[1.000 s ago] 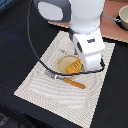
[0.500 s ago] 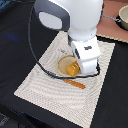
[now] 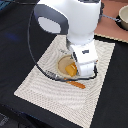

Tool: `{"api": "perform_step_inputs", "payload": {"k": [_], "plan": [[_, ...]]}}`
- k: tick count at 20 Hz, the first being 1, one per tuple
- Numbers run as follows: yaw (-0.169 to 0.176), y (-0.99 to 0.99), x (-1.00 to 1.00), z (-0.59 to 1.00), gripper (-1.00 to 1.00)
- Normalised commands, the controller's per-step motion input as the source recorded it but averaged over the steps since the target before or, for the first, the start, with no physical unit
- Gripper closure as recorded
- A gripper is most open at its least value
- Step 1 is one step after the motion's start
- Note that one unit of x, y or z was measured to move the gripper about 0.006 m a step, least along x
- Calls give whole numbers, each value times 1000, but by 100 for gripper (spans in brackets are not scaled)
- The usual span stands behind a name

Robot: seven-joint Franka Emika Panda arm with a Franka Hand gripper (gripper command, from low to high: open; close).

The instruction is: Interact with the objects in diverse but meaningful ways.

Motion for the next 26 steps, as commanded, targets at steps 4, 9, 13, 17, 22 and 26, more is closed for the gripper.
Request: {"api": "perform_step_inputs", "payload": {"k": [4, 9, 13, 17, 22, 26], "plan": [[9, -16, -58, -40, 100], [10, -10, -34, -35, 100], [15, -9, -1, -11, 100], [-12, 0, 124, 339, 100], [-64, 0, -95, 1000, 100], [-82, -6, -455, 1000, 100]]}}
